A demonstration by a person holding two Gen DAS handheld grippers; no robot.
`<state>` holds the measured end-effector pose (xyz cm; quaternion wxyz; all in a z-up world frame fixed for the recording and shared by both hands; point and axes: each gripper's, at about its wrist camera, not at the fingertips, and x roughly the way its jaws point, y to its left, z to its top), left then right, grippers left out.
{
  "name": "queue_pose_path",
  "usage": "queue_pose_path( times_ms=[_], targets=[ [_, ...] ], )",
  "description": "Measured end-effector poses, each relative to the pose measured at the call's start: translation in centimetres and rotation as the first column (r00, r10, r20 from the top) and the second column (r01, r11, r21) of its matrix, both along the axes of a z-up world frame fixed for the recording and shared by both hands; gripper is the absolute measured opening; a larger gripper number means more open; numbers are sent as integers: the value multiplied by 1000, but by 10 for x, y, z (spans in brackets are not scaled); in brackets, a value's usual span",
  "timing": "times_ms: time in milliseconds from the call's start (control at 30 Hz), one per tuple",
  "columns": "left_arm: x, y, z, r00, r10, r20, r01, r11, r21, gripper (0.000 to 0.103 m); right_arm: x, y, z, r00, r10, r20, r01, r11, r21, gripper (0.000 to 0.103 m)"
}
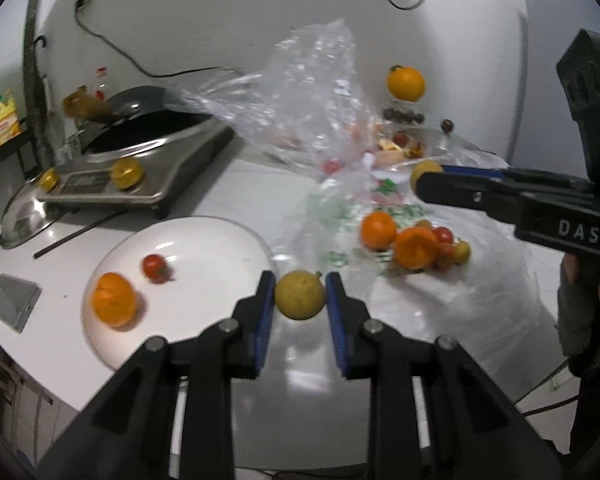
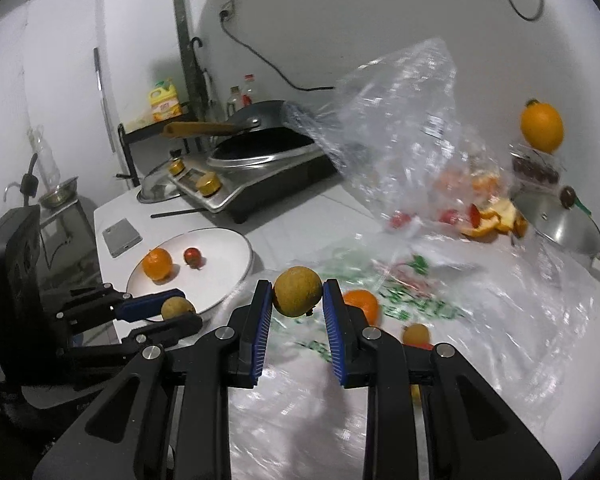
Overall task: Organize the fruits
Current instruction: 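Carry both yellow fruits in the grippers over the white plate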
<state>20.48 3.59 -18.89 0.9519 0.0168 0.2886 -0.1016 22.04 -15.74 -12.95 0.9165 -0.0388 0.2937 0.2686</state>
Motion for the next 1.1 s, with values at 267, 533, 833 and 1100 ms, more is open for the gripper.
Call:
queue_pose_path(
  times_ms=[267, 533, 833, 1100],
  targets=[
    [-6, 43, -8, 997, 75, 13, -75, 997, -8, 26, -3, 37, -1, 999, 54, 6, -54, 998, -29, 28],
    [-4, 74, -22, 991, 136, -1, -136, 991, -11, 26, -3, 69, -9, 995, 95, -11, -96, 994, -46, 28],
    [1, 96, -33, 984, 179, -12, -179, 984, 3, 26, -2, 102, -21, 988, 146, -42, -149, 987, -67, 28],
    [6, 104, -42, 981, 191, -23, -190, 982, 7, 26, 0, 121, -30, 982, 176, -66, -181, 980, -80, 28]
  ],
)
